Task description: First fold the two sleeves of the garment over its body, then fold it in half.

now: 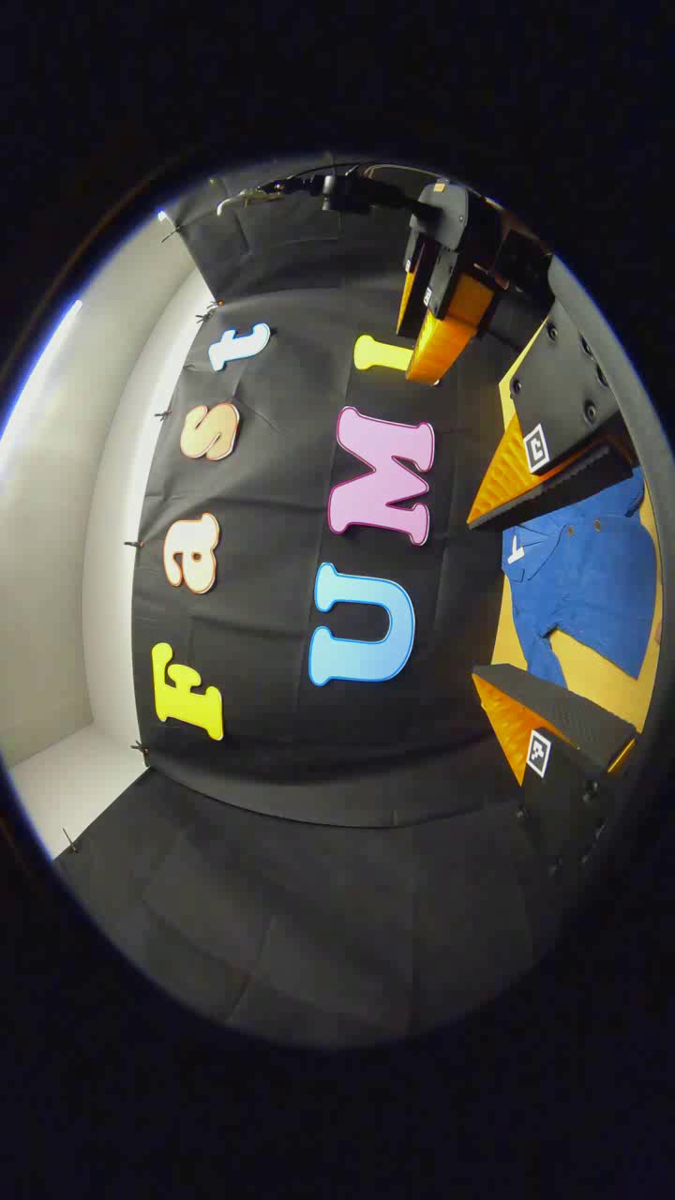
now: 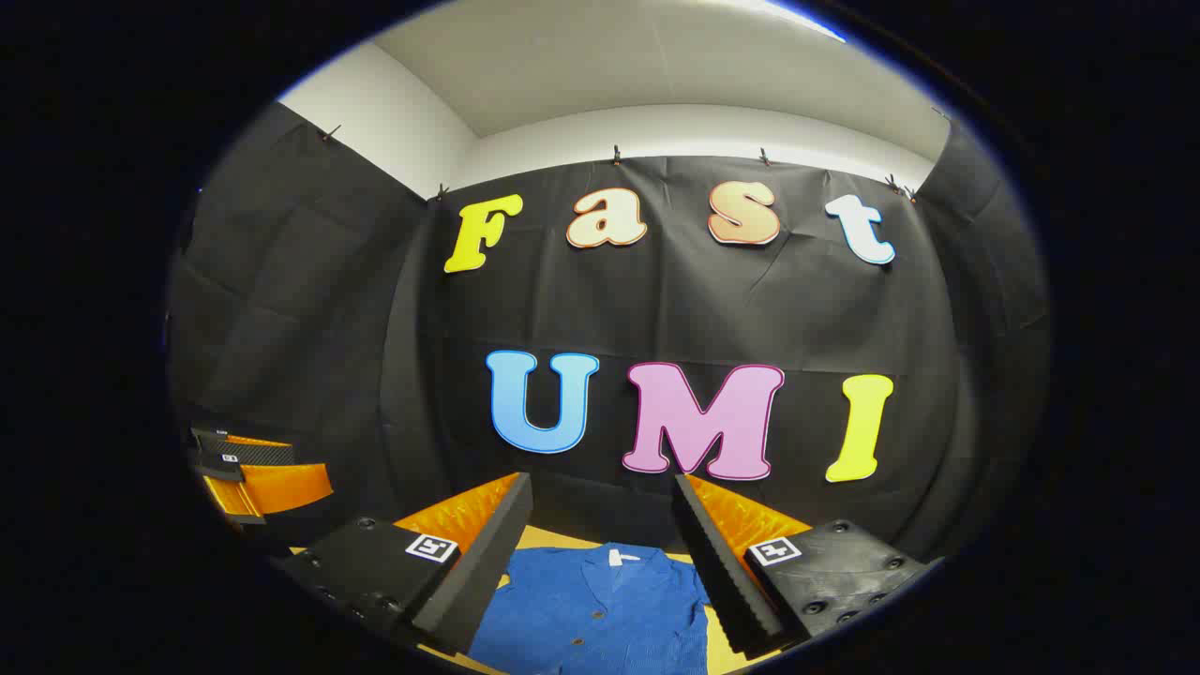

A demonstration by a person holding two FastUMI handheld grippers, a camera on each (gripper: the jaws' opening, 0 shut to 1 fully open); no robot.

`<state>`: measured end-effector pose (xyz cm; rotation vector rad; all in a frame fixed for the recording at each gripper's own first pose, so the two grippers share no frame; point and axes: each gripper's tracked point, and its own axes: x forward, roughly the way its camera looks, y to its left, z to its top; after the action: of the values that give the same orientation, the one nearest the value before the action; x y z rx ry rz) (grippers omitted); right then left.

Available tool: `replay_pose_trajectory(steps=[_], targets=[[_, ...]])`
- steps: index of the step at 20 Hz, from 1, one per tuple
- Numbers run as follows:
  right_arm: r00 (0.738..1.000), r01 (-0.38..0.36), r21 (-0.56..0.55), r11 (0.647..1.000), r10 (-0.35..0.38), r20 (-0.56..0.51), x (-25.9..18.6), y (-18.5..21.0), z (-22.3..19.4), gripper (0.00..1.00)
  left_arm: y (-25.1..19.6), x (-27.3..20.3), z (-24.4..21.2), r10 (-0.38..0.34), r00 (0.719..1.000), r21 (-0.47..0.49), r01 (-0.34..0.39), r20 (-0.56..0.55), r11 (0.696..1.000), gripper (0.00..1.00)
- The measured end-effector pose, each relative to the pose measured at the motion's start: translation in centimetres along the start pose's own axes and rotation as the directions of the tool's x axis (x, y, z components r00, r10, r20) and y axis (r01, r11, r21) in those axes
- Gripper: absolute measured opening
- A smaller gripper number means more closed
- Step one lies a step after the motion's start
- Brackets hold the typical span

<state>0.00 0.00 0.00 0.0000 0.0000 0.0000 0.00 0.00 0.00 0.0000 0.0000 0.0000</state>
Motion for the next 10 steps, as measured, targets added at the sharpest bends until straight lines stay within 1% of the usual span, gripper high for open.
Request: replay_pose_trajectory(steps=[6, 7, 8, 9, 10], targets=[[0.999, 0.046, 0.013, 0.999, -0.047, 0.013, -0.9, -0.7, 0.1, 0.96, 1.0, 0.0, -1.4, 0.015, 0.999, -0.020, -0.016, -0.042, 1.000, 0.82], [0.999, 0.050, 0.012, 0.999, -0.050, 0.006, -0.8, -0.8, -0.3, 0.99, 1.1, 0.1, -1.2, 0.016, 0.999, -0.021, -0.017, -0.040, 1.000, 0.83], [0.998, 0.055, 0.010, 0.998, -0.055, 0.000, -0.7, -1.1, -0.6, 0.96, 1.2, 0.3, -1.1, 0.018, 0.999, -0.021, -0.019, -0.041, 1.000, 0.82], [0.999, 0.051, -0.002, 0.999, -0.051, -0.012, -0.4, -1.4, -1.0, 0.99, 1.1, 0.7, -0.7, 0.020, 0.999, -0.023, -0.021, -0.043, 1.000, 0.82], [0.997, 0.071, -0.033, 0.997, -0.072, -0.040, -0.3, -2.3, -1.8, 0.96, 1.2, 1.2, -0.4, 0.041, 0.997, -0.043, -0.044, -0.062, 0.998, 0.82]])
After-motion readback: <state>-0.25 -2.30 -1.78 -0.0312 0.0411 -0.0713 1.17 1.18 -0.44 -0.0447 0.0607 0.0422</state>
